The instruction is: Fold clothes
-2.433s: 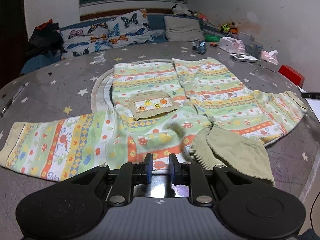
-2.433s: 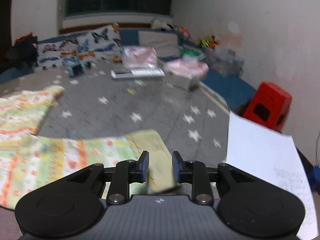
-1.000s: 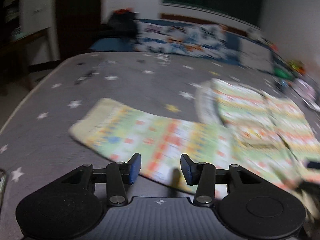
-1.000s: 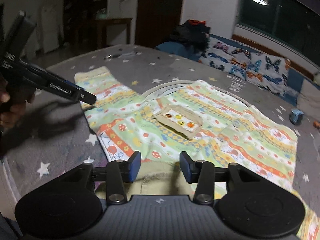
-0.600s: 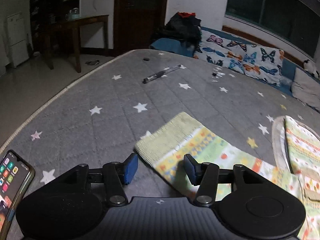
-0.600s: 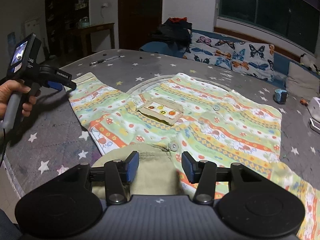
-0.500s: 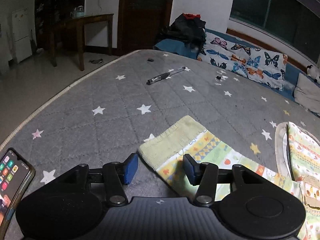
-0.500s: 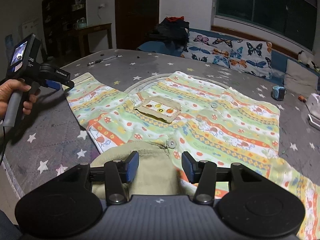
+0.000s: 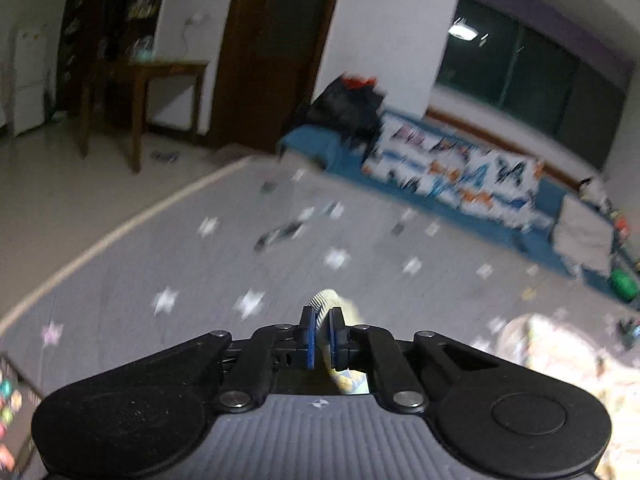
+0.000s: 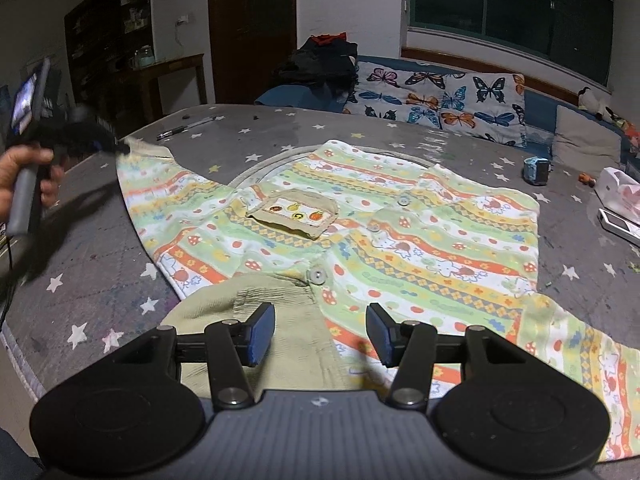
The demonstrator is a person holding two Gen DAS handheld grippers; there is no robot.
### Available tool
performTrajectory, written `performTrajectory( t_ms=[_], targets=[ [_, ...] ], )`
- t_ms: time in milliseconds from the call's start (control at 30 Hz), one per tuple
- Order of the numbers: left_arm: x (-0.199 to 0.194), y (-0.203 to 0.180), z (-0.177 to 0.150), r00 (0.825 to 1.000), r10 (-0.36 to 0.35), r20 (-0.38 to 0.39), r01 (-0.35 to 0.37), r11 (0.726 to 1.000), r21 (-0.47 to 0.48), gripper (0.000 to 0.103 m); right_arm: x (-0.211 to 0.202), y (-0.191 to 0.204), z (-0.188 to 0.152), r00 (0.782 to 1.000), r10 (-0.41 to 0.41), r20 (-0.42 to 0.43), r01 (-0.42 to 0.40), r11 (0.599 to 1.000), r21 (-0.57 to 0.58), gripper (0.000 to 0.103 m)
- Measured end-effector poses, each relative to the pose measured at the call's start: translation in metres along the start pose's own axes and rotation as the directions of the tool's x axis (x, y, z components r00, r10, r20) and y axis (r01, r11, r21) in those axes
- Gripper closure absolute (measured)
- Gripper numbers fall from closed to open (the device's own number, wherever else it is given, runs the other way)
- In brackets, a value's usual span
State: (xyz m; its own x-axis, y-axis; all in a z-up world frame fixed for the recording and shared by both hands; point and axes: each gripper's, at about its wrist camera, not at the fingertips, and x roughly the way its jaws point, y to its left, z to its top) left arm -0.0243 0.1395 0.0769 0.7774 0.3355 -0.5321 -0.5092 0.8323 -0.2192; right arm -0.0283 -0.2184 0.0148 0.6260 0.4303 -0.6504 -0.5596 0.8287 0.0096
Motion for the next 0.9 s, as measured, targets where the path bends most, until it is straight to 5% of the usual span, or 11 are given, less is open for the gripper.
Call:
performTrajectory(
  t_ms=[233, 433, 600, 833, 900],
  targets=[
    [-0.058, -0.064, 0.012, 0.969, -0.229, 0.095, 0.216, 0.968, 0.128, 0.096, -0.001, -0.006, -0.002, 1.000, -0.016, 0.010, 0.016, 1.000, 0.022, 0.052],
    [-0.101, -0.135, -0.015, 0.891, -0.452, 0.039, 0.427, 0.865, 0.262, 0.096, -0.010, -0.020, -0.002, 0.998, -0.050, 0.033, 0.048, 0.997, 0.055, 0.052],
    [-0.109, -0.186, -0.053, 0.828, -0.557, -0.066, 0.547, 0.775, 0.318, 0.096, -0.019, -0.040, -0.007, 0.994, -0.096, 0.043, 0.091, 0.990, 0.111, 0.052],
    [-0.087, -0.226, -0.123, 0.767, -0.562, -0.309, 0.641, 0.684, 0.348, 0.092, -0.029, -0.063, -0.019, 0.989, -0.145, 0.031, 0.137, 0.974, 0.179, 0.052],
    [-0.084, -0.226, -0.135, 0.735, -0.566, -0.373, 0.675, 0.658, 0.334, 0.092, -0.030, -0.070, -0.021, 0.987, -0.156, 0.026, 0.148, 0.969, 0.197, 0.052]
  ],
)
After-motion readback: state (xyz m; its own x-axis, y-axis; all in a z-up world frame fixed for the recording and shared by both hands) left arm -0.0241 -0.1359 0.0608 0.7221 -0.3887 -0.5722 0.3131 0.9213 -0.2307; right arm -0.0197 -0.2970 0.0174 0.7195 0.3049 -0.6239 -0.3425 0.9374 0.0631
